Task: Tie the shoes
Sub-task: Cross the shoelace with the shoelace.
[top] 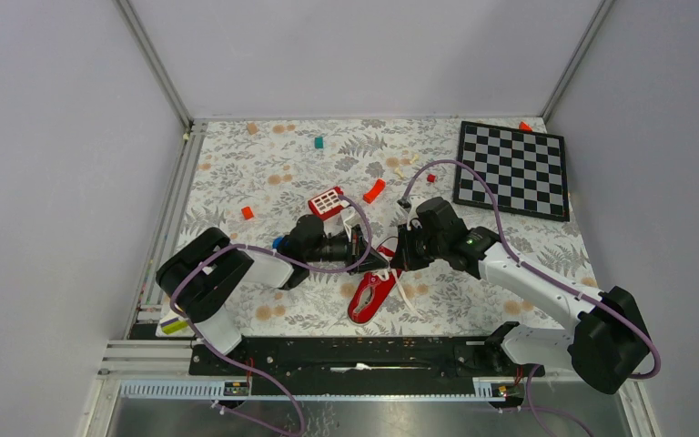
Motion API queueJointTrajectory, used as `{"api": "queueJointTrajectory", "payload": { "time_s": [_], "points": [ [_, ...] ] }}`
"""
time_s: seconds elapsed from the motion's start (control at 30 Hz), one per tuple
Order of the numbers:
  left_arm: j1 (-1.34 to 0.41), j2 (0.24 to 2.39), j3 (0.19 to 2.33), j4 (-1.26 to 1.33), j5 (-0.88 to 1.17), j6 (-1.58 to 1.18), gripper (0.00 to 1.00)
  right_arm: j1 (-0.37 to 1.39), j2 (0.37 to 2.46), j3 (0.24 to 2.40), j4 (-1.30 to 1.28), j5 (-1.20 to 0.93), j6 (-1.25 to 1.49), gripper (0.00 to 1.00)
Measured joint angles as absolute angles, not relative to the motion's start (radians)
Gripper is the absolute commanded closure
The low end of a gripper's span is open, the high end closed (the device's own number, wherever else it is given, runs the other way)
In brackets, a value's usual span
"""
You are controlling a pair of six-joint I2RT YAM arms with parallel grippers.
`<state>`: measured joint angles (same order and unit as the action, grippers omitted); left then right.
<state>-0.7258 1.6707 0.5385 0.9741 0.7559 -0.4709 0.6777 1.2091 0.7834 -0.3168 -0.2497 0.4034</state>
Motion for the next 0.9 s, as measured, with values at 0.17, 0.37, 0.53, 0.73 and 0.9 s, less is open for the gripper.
{"api": "queueJointTrajectory", "payload": {
  "time_s": [0.17, 0.37, 0.53, 0.73, 0.9],
  "points": [
    [-0.726, 1.663, 0.538, 0.962, 0.749, -0.466, 0.71, 0.678, 1.209, 0.788, -0.317, -0.253, 0.403, 1.0],
    [-0.726, 1.615, 0.538, 0.913, 0.743, -0.445, 0.59, 0.678, 1.21, 0.798, -0.319, -0.255, 0.401, 1.0],
    [-0.726, 1.584, 0.538, 0.839, 0.744, -0.39, 0.5, 0.677, 1.215, 0.811, -0.321, -0.257, 0.4, 1.0],
    [-0.726, 1.578, 0.538, 0.747, 0.723, -0.327, 0.43, 0.677, 1.215, 0.815, -0.325, -0.258, 0.4, 1.0],
    [-0.726, 1.578, 0.538, 0.738, 0.701, -0.311, 0.38, 0.677, 1.22, 0.816, -0.325, -0.274, 0.4, 1.0]
  ]
}}
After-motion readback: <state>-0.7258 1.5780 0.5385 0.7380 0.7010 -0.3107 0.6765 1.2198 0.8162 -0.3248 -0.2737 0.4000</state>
